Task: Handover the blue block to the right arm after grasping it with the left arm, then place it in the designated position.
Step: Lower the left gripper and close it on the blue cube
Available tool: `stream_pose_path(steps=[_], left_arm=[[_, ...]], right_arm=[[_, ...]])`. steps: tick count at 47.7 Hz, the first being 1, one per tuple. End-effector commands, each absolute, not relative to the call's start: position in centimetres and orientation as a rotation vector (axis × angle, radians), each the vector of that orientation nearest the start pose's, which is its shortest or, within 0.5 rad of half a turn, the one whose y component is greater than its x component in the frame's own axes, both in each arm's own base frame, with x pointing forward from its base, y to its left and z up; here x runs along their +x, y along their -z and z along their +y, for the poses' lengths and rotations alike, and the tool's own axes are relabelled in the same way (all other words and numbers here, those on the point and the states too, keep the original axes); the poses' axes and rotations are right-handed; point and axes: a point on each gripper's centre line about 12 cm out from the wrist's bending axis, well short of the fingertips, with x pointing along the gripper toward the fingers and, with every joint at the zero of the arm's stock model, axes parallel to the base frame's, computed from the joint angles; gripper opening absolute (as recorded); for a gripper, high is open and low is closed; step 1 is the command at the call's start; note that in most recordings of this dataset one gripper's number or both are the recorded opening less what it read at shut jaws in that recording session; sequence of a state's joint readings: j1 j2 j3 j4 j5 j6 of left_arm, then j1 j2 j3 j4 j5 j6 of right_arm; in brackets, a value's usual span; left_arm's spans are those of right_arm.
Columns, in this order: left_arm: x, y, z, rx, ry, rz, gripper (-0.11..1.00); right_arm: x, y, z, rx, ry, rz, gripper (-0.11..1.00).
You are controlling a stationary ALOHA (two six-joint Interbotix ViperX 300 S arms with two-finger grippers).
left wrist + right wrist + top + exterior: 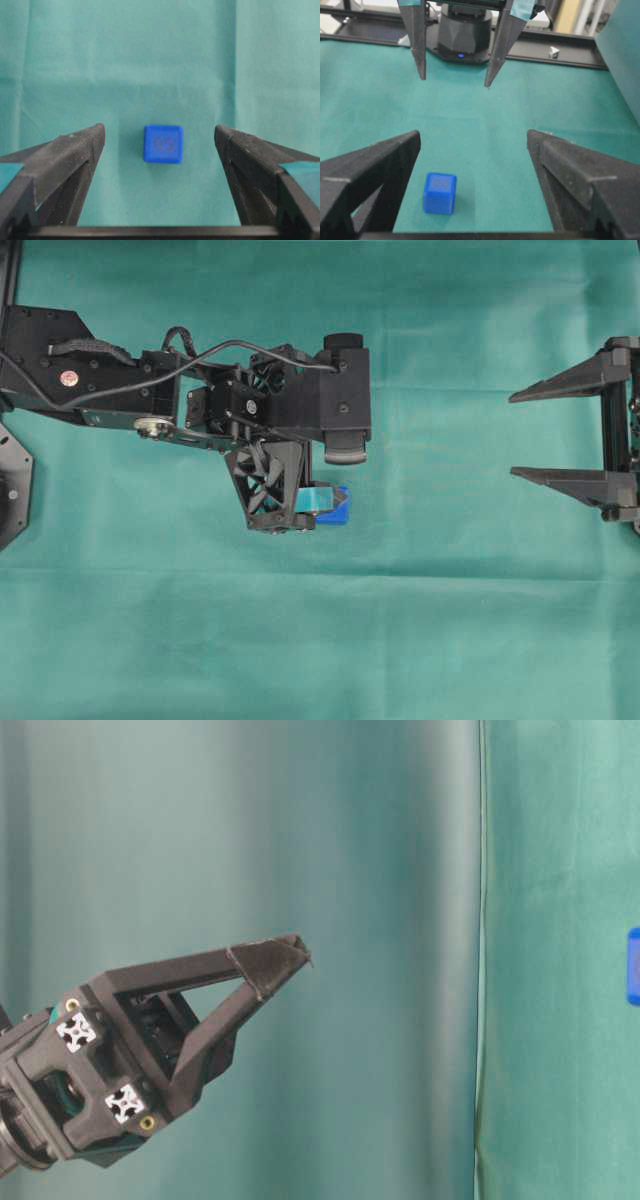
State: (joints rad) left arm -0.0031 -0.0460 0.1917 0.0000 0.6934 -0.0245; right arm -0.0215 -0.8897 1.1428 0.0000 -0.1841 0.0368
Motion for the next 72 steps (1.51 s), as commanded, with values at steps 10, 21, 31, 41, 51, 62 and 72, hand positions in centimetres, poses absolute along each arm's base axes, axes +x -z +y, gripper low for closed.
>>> stream_pose_path(steps=[10, 21, 31, 41, 51, 62, 72], left_arm=[[42.1, -29.7, -0.3, -0.019, -0.003, 0.808, 1.0], [42.2, -27.2, -0.3, -0.02, -0.004, 0.816, 1.0], [42.7, -23.9, -0.3, -0.021, -0.004, 0.835, 1.0], [43.1, -20.7, -0.4, -0.019, -0.003, 0.868, 1.0], [43.4, -18.0, -0.5, -0.018, -0.001, 0.874, 1.0], [43.5, -16.2, -0.7, -0.016, 0.003, 0.868, 1.0], [43.5, -14.2, -0.6, -0.015, 0.002, 0.894, 1.0]], right_arm=[[21.5, -28.7, -0.5, 0.036, 0.025, 0.049, 0.93], [21.5, -28.7, -0.5, 0.036, 0.024, 0.05, 0.93], [21.6, -28.5, -0.5, 0.036, 0.025, 0.056, 0.93], [21.7, -28.3, -0.5, 0.036, 0.024, 0.066, 0.93], [21.8, -28.2, -0.5, 0.036, 0.025, 0.07, 0.93], [21.8, -28.1, -0.6, 0.036, 0.029, 0.072, 0.93], [21.9, -28.1, -0.7, 0.036, 0.032, 0.075, 0.93]])
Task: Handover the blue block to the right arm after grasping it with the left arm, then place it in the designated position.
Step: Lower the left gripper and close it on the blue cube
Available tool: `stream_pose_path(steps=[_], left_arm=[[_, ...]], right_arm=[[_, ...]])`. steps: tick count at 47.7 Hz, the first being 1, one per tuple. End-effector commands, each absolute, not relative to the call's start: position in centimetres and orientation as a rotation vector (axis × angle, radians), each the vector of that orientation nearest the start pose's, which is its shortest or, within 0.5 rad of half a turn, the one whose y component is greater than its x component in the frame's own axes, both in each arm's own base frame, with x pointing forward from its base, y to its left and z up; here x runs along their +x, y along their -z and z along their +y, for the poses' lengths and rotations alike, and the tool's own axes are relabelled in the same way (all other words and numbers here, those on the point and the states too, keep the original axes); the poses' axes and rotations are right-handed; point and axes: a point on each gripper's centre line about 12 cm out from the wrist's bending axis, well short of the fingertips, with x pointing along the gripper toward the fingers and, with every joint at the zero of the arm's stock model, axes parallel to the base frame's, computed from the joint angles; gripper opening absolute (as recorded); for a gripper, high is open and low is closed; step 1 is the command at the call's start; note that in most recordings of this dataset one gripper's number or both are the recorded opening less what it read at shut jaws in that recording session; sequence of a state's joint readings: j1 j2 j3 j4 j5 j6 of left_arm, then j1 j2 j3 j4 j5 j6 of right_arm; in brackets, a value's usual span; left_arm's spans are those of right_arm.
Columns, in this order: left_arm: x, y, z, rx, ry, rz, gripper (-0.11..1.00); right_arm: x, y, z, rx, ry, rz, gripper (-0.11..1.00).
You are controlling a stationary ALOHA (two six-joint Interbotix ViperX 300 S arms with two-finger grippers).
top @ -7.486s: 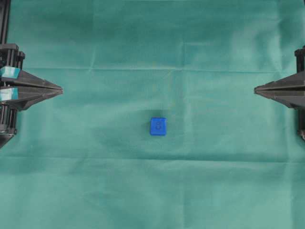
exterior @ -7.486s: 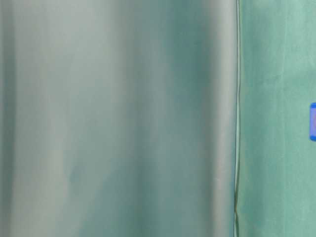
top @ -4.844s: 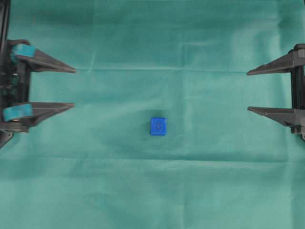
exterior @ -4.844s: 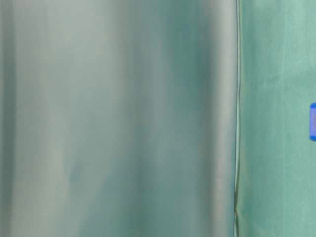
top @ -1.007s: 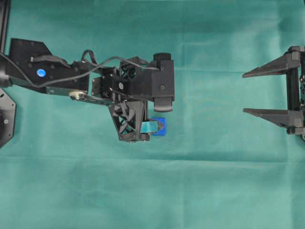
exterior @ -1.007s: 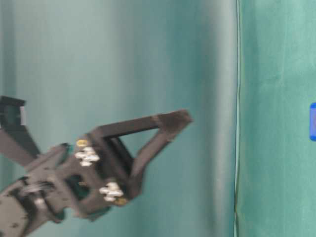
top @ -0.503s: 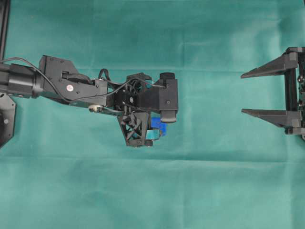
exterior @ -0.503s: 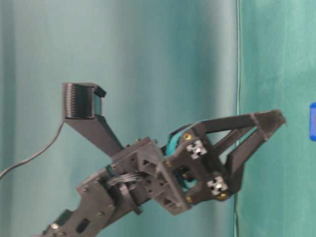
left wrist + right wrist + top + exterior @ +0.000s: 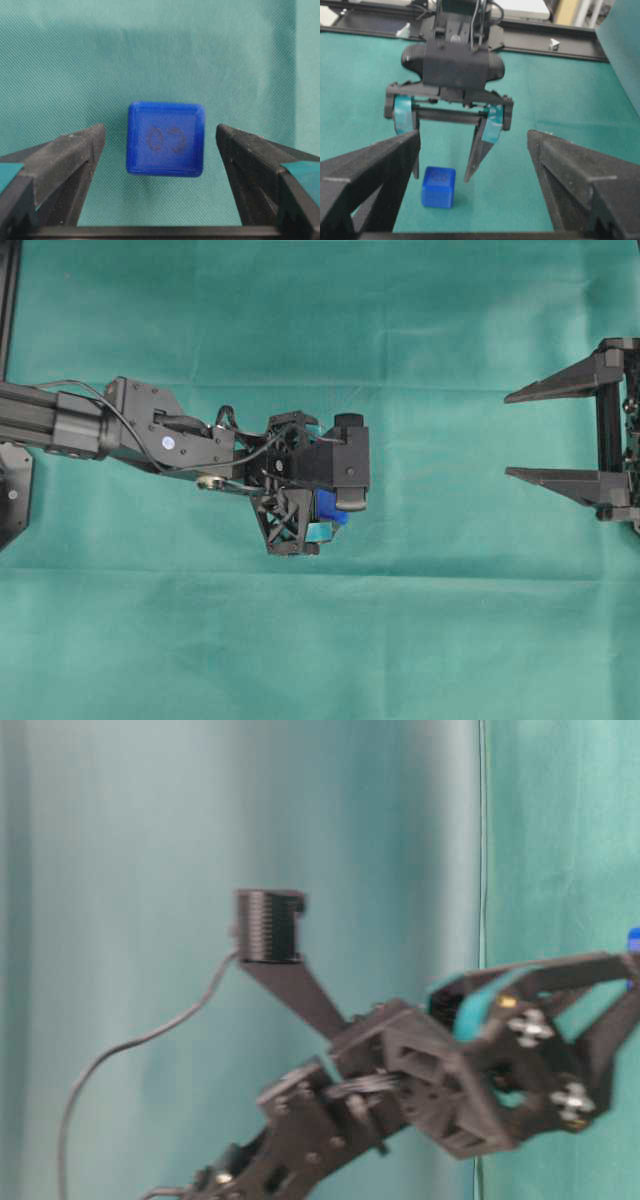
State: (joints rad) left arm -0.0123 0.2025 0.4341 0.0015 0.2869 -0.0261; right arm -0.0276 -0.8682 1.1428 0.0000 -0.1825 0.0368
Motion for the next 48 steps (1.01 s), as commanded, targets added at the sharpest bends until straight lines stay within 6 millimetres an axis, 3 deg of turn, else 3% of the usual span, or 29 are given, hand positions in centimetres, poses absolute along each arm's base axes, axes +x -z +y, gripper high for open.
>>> stream_pose_path(steps=[1, 17, 37, 41, 48], left_arm=[[43.5, -14.1, -0.6, -0.015, 0.002, 0.894, 1.0], [43.9, -11.7, -0.6, -0.015, 0.002, 0.917, 1.0], [44.0, -11.7, -0.6, -0.013, 0.003, 0.92, 0.99], [44.2, -11.8, -0.7, -0.013, 0.004, 0.92, 0.9], [44.2, -11.9, -0.7, -0.012, 0.005, 0.92, 0.51]], right_arm=[[21.9, -28.0, -0.7, 0.036, 0.032, 0.076, 0.93], [21.9, -27.9, -0.8, 0.037, 0.036, 0.079, 0.93], [21.9, -27.9, -0.8, 0.037, 0.039, 0.079, 0.93], [21.9, -27.9, -0.8, 0.037, 0.039, 0.079, 0.93], [21.9, -27.9, -0.8, 0.037, 0.039, 0.081, 0.93]])
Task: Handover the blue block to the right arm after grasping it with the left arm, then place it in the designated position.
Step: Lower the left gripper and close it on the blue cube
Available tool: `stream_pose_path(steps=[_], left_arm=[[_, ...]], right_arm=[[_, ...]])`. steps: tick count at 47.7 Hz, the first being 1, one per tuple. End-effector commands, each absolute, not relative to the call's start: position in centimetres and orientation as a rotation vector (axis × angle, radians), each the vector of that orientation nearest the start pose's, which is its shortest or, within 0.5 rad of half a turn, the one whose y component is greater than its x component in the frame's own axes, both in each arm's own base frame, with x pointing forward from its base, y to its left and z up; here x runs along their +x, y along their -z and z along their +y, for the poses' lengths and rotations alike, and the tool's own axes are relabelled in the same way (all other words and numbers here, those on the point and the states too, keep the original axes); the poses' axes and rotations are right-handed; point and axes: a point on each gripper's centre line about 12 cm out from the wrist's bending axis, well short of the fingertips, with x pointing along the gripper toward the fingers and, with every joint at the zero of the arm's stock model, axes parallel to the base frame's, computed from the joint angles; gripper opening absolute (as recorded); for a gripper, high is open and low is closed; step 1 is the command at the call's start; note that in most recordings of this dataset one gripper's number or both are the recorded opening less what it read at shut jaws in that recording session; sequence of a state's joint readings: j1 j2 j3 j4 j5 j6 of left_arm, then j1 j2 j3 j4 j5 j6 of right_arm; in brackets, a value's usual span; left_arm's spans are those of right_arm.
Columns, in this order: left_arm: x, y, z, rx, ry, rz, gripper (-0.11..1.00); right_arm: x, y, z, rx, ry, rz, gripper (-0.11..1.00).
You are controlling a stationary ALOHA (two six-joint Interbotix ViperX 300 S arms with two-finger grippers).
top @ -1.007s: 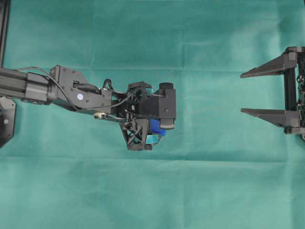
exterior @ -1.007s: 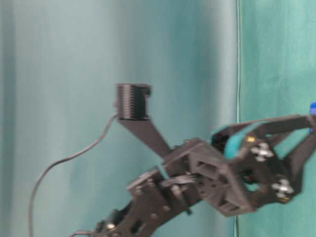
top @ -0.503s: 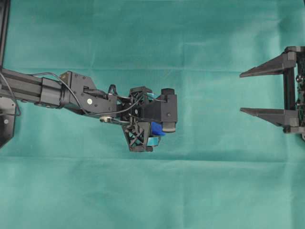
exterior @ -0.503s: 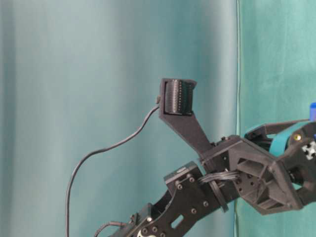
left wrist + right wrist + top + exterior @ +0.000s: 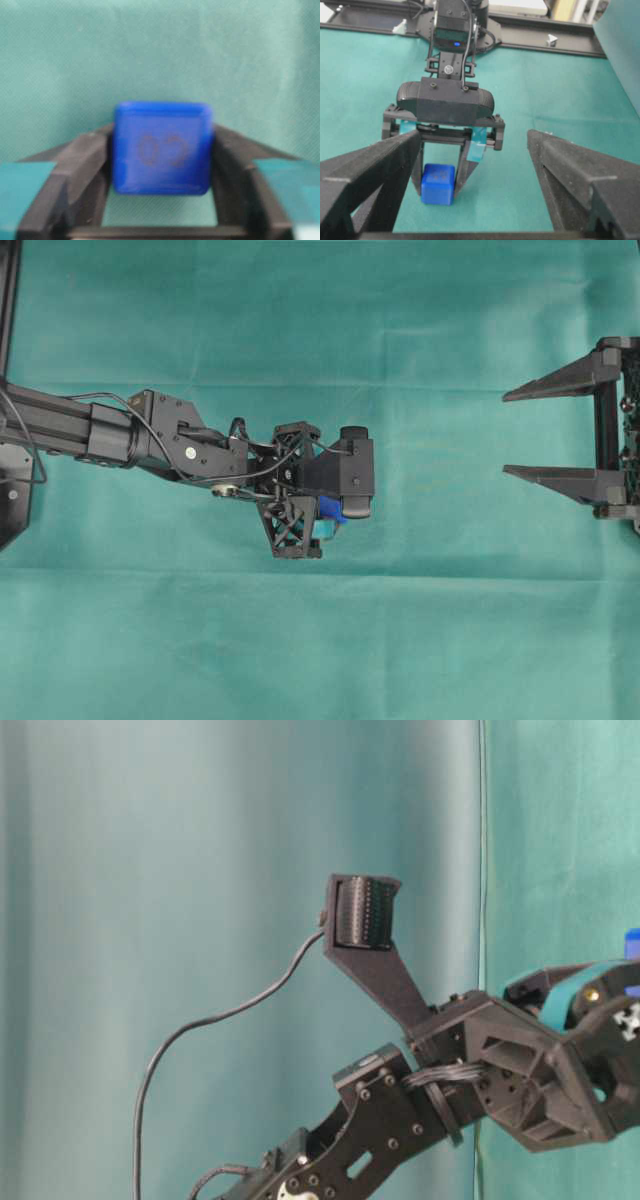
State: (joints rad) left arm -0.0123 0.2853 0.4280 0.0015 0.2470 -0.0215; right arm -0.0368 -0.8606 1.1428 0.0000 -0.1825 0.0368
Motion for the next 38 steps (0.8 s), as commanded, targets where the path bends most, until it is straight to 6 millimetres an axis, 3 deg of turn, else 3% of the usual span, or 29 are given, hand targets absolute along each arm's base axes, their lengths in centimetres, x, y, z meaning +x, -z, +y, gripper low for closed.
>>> stream_pose_path(steps=[1, 23, 38], left_arm=[[44.2, -11.9, -0.7, -0.013, 0.004, 0.92, 0.47], [44.2, -12.1, -0.7, -0.012, 0.005, 0.916, 0.47], [44.2, -13.8, -0.7, -0.012, 0.006, 0.905, 0.47]], right_arm=[[21.9, -27.9, -0.8, 0.037, 0.039, 0.081, 0.93], [21.9, -27.9, -0.8, 0.037, 0.039, 0.081, 0.93], [21.9, -27.9, -0.8, 0.037, 0.039, 0.081, 0.93]])
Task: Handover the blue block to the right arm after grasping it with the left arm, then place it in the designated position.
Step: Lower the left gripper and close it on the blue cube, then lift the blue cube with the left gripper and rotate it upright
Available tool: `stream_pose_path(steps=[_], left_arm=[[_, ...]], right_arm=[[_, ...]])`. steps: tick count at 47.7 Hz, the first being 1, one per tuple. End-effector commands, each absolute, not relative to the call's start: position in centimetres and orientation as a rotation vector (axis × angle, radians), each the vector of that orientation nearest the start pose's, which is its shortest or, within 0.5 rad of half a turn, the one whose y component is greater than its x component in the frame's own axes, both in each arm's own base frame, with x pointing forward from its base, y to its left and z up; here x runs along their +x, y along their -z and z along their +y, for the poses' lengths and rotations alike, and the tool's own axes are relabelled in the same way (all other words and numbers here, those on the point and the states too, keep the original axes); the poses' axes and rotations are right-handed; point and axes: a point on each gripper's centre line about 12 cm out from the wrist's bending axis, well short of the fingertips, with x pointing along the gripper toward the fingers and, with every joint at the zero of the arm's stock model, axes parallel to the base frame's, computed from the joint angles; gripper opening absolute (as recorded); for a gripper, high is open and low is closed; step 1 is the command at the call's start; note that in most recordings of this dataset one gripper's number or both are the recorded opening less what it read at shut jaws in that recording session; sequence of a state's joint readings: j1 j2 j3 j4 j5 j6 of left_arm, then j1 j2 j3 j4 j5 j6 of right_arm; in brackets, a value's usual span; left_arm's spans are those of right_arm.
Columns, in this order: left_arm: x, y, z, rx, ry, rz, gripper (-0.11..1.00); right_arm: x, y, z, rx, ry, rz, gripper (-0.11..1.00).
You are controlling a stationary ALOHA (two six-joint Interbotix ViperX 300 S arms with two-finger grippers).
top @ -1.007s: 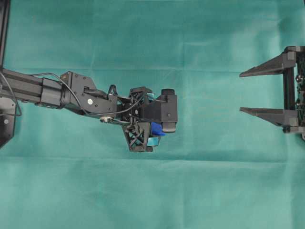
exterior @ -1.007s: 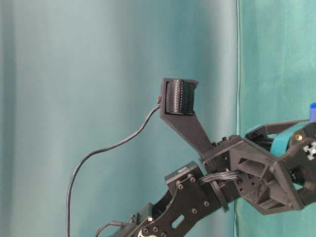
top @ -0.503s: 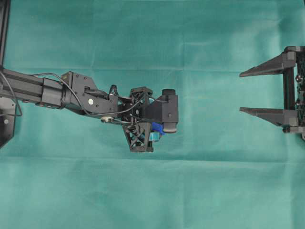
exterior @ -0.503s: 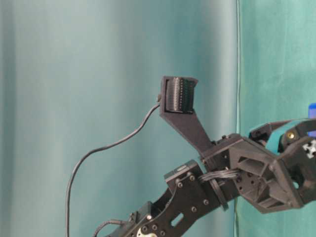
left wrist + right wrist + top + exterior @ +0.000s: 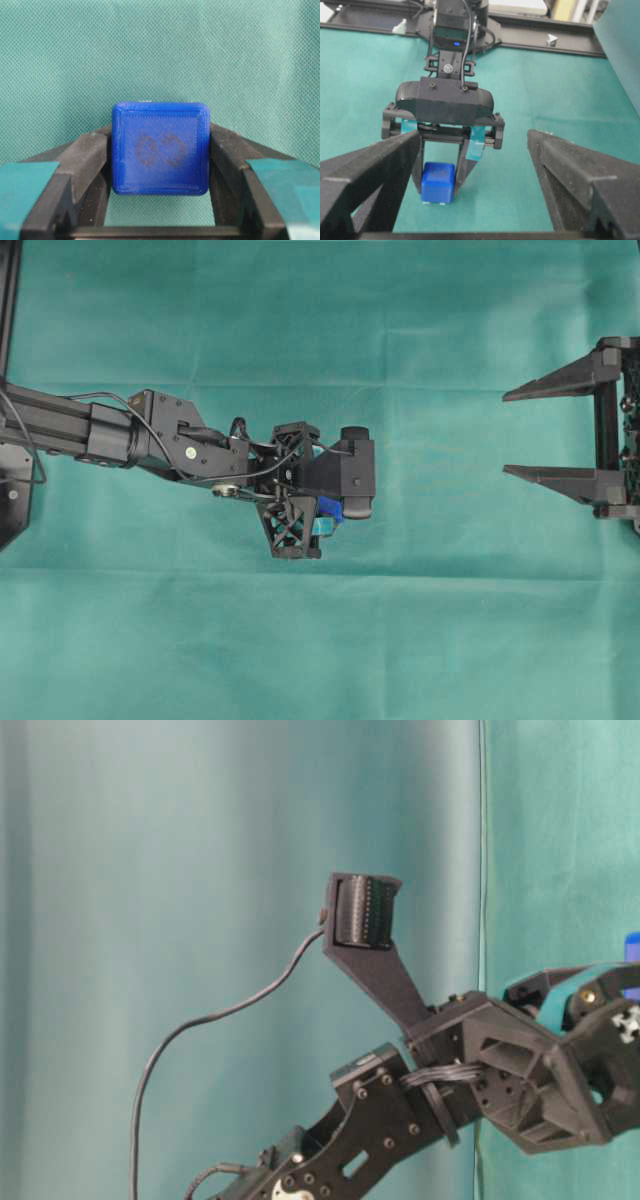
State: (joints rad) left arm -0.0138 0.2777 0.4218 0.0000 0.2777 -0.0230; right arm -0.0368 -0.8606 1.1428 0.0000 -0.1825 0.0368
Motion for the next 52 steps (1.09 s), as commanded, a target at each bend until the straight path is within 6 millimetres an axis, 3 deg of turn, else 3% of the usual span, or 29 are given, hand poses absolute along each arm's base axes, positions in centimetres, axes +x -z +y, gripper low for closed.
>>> stream_pose_path(steps=[1, 12, 42, 52], left_arm=[[44.2, -13.9, -0.7, -0.012, 0.006, 0.904, 0.47], [44.0, -16.2, -0.8, -0.012, 0.007, 0.902, 0.47], [41.6, -30.8, -0.7, -0.008, 0.009, 0.735, 0.47], [40.2, -34.8, -0.7, 0.001, 0.012, 0.64, 0.47]], right_arm=[[21.9, -27.9, -0.8, 0.037, 0.039, 0.081, 0.93], [21.9, -27.9, -0.8, 0.037, 0.04, 0.082, 0.93], [22.1, -27.7, -0.8, 0.037, 0.04, 0.091, 0.93], [22.1, -27.7, -0.8, 0.037, 0.04, 0.091, 0.93]])
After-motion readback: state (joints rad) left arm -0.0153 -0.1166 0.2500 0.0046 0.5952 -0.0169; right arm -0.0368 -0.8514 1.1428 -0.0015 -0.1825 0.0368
